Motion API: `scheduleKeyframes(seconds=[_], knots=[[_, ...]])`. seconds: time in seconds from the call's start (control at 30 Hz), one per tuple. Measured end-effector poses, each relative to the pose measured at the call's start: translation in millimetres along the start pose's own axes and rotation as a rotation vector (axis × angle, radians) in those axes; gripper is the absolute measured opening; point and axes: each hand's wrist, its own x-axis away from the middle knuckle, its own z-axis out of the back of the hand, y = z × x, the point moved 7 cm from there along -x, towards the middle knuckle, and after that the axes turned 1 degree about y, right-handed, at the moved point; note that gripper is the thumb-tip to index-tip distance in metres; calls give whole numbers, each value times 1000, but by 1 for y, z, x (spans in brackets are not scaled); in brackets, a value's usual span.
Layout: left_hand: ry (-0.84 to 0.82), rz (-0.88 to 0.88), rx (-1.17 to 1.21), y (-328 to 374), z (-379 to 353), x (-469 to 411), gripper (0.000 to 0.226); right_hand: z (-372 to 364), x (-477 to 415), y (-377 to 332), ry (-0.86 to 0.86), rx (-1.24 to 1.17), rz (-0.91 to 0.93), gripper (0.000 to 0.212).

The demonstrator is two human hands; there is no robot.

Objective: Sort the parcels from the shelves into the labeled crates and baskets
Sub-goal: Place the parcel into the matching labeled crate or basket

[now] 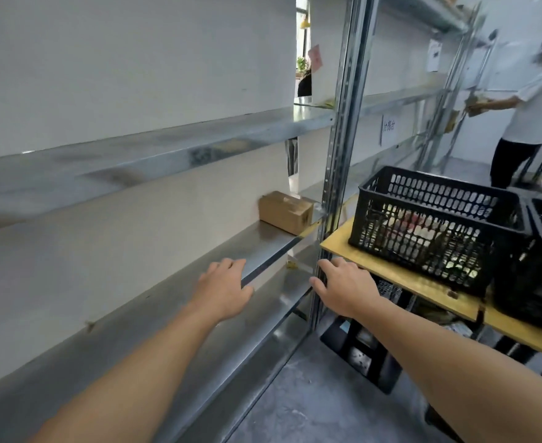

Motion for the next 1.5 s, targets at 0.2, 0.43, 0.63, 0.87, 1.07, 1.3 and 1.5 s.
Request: scheduleKeyframes(seconds=[0.2,0.43,0.63,0.87,1.07,1.3,1.5], knots=[[-9,-63,-16,3,-7,-97,58,-7,-80,9,-11,19,-36,53],[-86,-73,6,7,-41,-163,56,-30,-139,32,-72,6,-86,50],[-73,-25,64,10,-54,-219,55,-36,-205,52,-62,-27,-58,51],[-29,107,112,30,-71,-295,60,-53,-311,81,-80,-129,28,53],[-57,266,226,54,-103,-349,62,-70,-401,106,-143,-284,107,53],[13,364,438,77,-137,-379,61,-107,-455,123,-276,-493,170,55],[237,383,661,83,-139,-380,49,-115,-459,117,-308,-690,238,55]])
